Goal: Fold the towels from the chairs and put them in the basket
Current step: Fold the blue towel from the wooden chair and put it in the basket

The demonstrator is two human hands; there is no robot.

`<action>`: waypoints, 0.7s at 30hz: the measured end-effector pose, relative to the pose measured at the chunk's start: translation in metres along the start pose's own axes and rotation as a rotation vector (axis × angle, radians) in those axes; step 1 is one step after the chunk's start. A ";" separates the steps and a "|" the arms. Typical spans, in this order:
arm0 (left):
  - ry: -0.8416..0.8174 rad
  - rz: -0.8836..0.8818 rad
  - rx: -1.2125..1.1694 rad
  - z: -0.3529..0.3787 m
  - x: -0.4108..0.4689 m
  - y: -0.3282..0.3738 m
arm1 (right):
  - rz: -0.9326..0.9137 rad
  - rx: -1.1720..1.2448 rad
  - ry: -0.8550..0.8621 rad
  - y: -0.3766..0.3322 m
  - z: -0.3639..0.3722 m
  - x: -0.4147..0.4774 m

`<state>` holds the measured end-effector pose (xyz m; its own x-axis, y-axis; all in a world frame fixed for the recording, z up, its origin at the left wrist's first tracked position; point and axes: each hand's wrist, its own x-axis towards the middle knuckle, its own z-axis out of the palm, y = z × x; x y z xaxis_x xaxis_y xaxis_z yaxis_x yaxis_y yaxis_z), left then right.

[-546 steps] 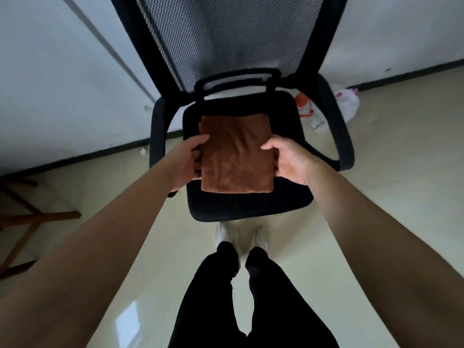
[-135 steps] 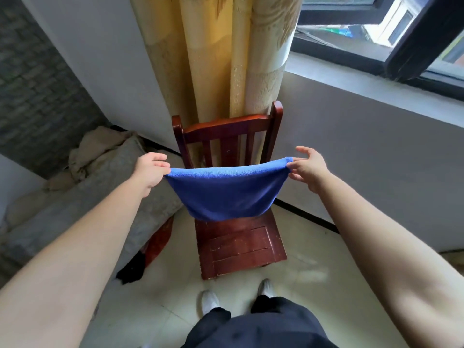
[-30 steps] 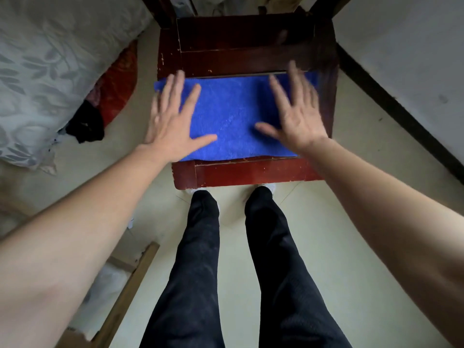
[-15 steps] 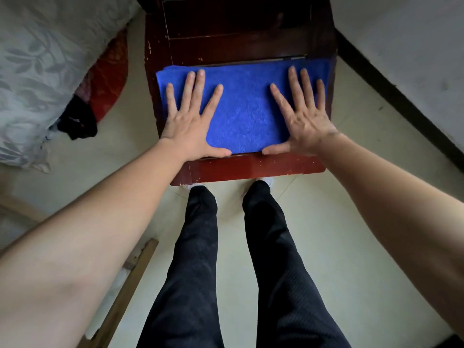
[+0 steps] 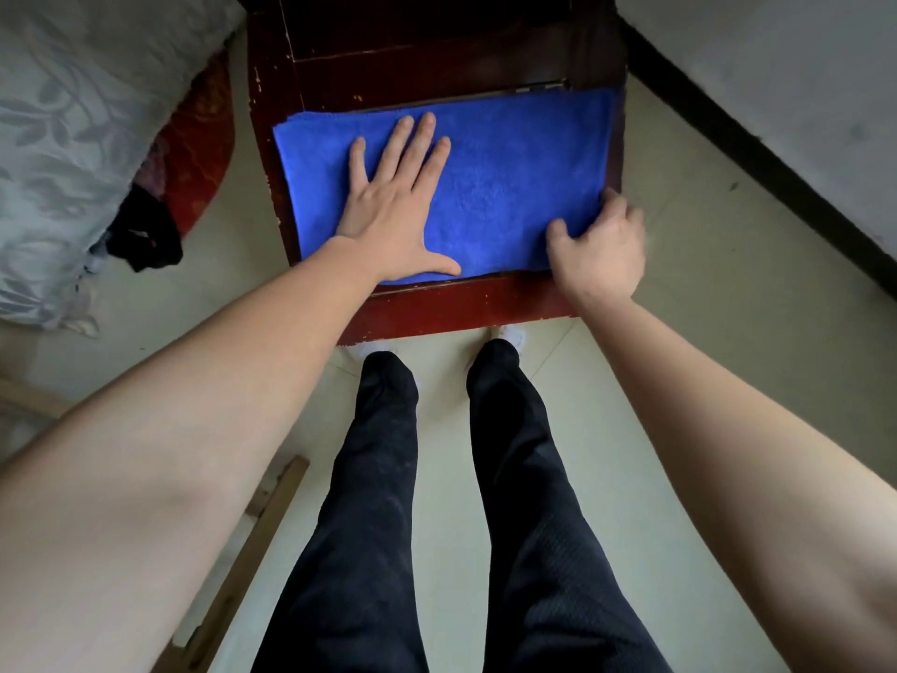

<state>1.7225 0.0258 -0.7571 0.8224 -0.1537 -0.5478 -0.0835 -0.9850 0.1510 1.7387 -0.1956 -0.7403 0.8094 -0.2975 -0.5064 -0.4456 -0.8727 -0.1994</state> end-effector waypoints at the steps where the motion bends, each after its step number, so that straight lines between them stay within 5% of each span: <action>1: 0.004 -0.010 0.015 -0.001 0.001 0.001 | 0.056 0.047 -0.032 -0.004 0.000 0.001; 4: -0.009 -0.035 0.049 -0.002 0.006 0.003 | 0.248 0.234 -0.148 -0.011 -0.004 0.007; 13: 0.019 -0.025 -0.050 -0.008 -0.004 0.002 | 0.427 0.800 -0.365 -0.021 -0.046 0.008; 18: 0.291 -0.467 -0.516 -0.001 -0.040 -0.020 | 0.425 0.952 -0.362 -0.045 -0.067 -0.009; 21: 0.307 -0.772 -0.967 -0.002 -0.050 -0.048 | 0.308 1.000 -0.387 -0.071 -0.058 -0.025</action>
<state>1.6867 0.0810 -0.7351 0.5804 0.5835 -0.5680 0.8088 -0.3316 0.4857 1.7720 -0.1490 -0.6644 0.5150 -0.1552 -0.8430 -0.8552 -0.0256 -0.5177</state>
